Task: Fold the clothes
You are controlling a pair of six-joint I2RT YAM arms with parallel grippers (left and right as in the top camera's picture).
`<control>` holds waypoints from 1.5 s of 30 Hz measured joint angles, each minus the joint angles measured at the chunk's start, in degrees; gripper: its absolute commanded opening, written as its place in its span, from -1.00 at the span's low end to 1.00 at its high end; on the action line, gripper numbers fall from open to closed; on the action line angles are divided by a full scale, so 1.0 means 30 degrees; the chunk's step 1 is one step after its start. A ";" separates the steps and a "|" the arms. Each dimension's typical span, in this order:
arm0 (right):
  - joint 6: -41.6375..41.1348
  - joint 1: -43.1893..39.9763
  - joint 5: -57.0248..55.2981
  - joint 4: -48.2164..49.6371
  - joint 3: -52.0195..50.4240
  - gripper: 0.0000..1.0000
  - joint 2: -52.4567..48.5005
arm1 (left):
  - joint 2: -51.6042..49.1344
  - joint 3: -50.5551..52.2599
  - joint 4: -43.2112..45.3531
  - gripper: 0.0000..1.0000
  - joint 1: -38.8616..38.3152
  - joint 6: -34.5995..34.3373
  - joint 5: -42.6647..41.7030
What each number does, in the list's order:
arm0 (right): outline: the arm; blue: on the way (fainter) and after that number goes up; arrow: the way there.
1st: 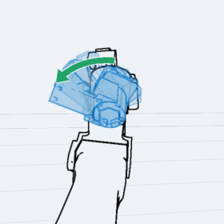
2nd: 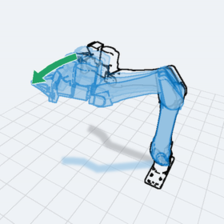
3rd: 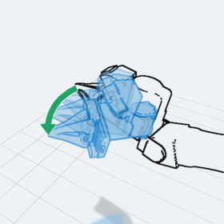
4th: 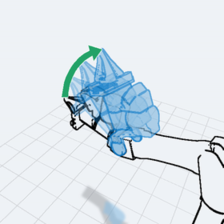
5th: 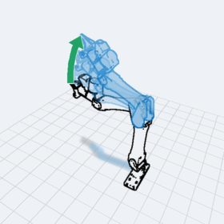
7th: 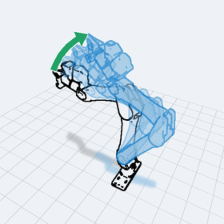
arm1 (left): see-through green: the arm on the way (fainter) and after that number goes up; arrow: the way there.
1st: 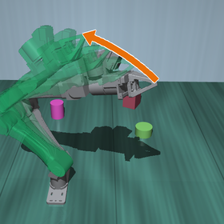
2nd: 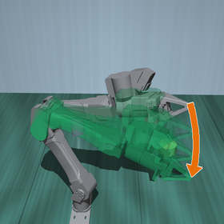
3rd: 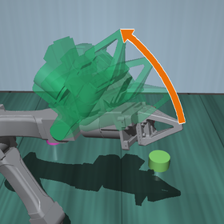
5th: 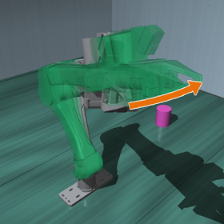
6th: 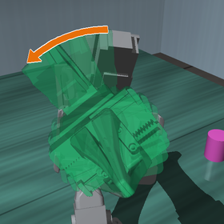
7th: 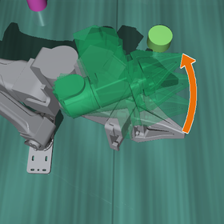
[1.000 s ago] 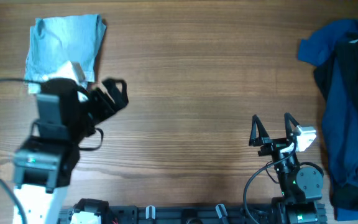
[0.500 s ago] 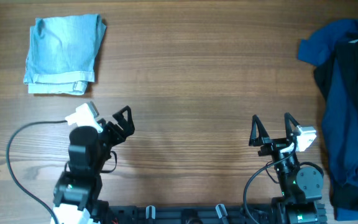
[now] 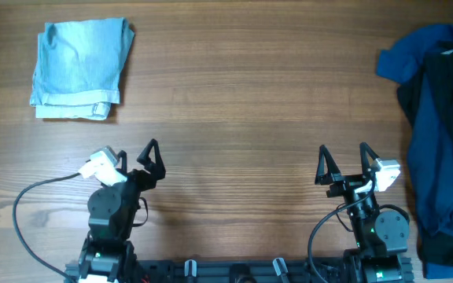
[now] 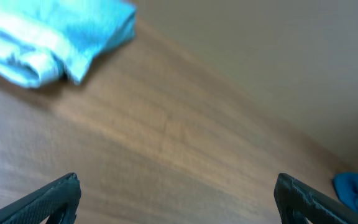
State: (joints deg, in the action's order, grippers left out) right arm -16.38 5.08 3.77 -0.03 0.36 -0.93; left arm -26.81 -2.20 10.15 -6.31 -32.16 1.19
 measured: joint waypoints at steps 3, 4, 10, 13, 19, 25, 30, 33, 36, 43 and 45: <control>0.0007 0.0000 0.0000 0.0000 0.0000 1.00 0.0000 | 0.0976 0.0000 -0.0109 1.00 0.0430 0.1049 0.0095; 0.0007 0.0000 0.0000 0.0000 0.0000 1.00 0.0000 | 0.1217 0.0000 -0.0146 1.00 0.0554 0.1326 0.0102; 0.0007 0.0000 0.0000 -0.0007 0.0000 0.99 0.0000 | 0.2550 0.0058 -0.0233 1.00 0.0969 0.3468 0.0168; 0.0000 0.0000 0.0000 0.0000 0.0000 0.99 0.0000 | 0.3060 0.0277 -0.0532 1.00 0.0984 0.4481 0.0168; 0.0007 0.0000 0.0000 0.0000 0.0000 0.99 0.0000 | 0.4728 0.0452 -0.2543 0.99 0.0984 0.6040 0.0219; 0.0007 0.0000 0.0000 -0.0007 0.0000 0.99 0.0000 | 0.6586 0.0466 -0.4415 1.00 0.0984 0.6870 0.0525; 0.0007 0.0000 0.0000 0.0000 0.0000 1.00 0.0000 | 0.8000 0.0488 -0.4692 1.00 0.0984 0.7963 0.0670; 0.0007 0.0000 0.0000 0.0000 0.0000 1.00 0.0000 | 0.8612 0.0488 -0.4692 1.00 0.0998 0.8342 0.0663; 0.0007 0.0000 0.0007 0.0000 0.0000 0.99 0.0000 | 0.8677 0.0488 -0.4699 1.00 0.1137 0.8568 0.0663; 0.0007 0.0000 0.0000 -0.0007 0.0000 0.99 0.0000 | 0.8677 0.0488 -0.4699 0.99 0.2164 0.8641 0.0656; 0.0007 0.0000 0.0000 0.0000 0.0000 0.99 0.0000 | 0.8677 0.0488 -0.4699 1.00 0.2324 0.8641 0.0656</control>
State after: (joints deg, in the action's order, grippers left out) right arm -16.36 5.08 3.77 -0.03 0.36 -0.93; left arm -0.78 -0.73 -3.95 0.67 -6.24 3.16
